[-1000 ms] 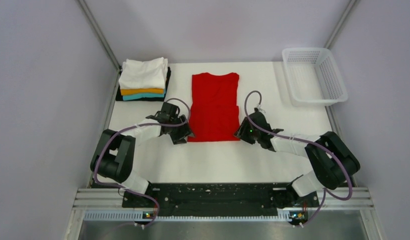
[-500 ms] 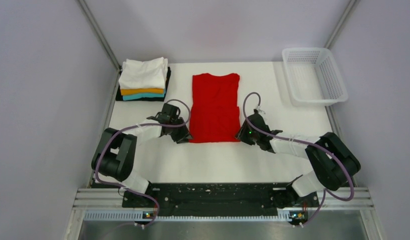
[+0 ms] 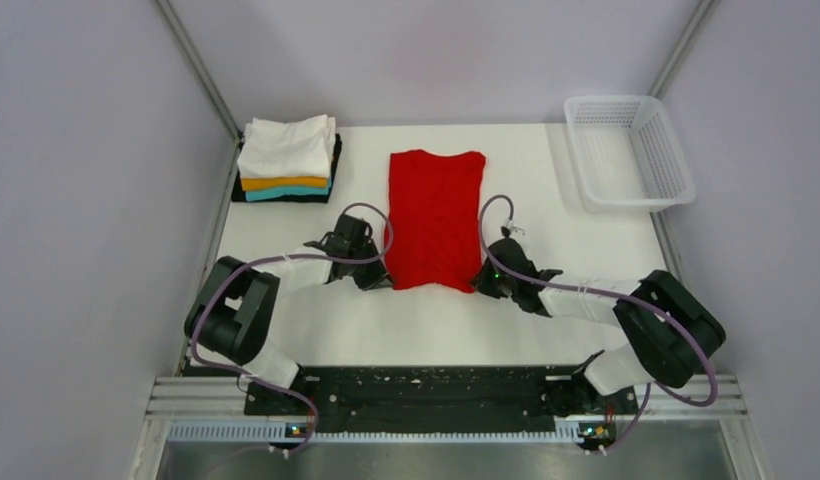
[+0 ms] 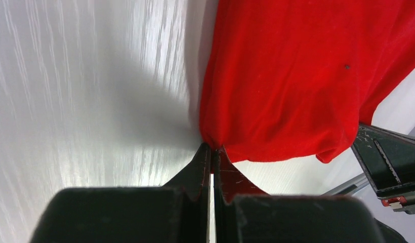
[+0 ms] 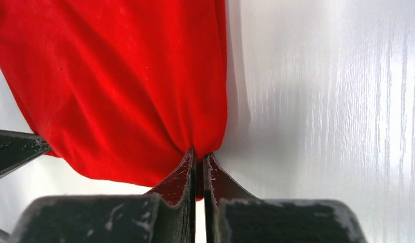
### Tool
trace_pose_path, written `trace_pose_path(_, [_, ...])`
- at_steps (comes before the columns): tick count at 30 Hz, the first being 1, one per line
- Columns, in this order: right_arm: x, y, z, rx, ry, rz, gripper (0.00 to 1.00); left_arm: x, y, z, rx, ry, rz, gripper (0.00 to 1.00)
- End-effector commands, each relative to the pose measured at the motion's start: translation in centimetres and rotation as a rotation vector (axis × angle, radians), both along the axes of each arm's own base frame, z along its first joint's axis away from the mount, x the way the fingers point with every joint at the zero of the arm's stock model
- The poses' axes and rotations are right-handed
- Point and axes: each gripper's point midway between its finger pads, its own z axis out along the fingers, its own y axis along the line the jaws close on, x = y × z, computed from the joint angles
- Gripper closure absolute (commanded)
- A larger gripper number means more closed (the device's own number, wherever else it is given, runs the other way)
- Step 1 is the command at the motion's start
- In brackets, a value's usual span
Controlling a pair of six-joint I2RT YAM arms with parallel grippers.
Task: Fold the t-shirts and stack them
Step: Grab one side of the 2/3 rectangular tshirt with both arms
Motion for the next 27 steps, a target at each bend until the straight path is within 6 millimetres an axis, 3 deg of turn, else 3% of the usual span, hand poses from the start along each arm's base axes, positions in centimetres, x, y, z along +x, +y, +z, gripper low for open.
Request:
trace_pose_path(1, [-6.6,-3.5,-4.0,-0.166,0.208,0.092,1.0,-6.0,3.0,-3.6,0.149,0.131,0.018,1.0])
trace_pose_path(4, [-8.2,-3.2,-2.9,-0.134,0.207,0.146,1.0,-9.3,4.0,-3.5,0.194,0.155,0.019,1.0])
trace_pose_path(9, [-13.6,-2.4,-1.5,-0.029,0.298,0.257,1.0,-14.4,3.2,-2.2,0.154,0.169,0.001,1.0])
trace_pose_path(11, [-15.4,-2.0,-0.6,0.02,0.318,0.284,1.0,-15.5,2.8,-1.1,0.111,0.155,0.013,1.0])
trace_pose_path(14, [-16.6,-1.4,1.4,0.091,0.306,0.305,1.0,-16.1,1.9,1.7,0.019,0.095,0.019,1.0])
trace_pose_path(20, [-15.0,0.4,6.8,0.186,0.169,0.354,1.0,-15.5,-0.7,7.6,-0.205,-0.06,-0.053,1.0])
trace_pose_path(23, [-13.2,0.9,9.1,0.173,0.085,0.359,1.0,-13.4,-0.6,9.8,-0.186,-0.179,-0.032,1.0])
trace_pose_path(27, [-10.0,0.9,12.0,0.189,0.016,0.359,1.0,-10.1,-0.7,14.1,-0.129,-0.326,-0.039,1.0])
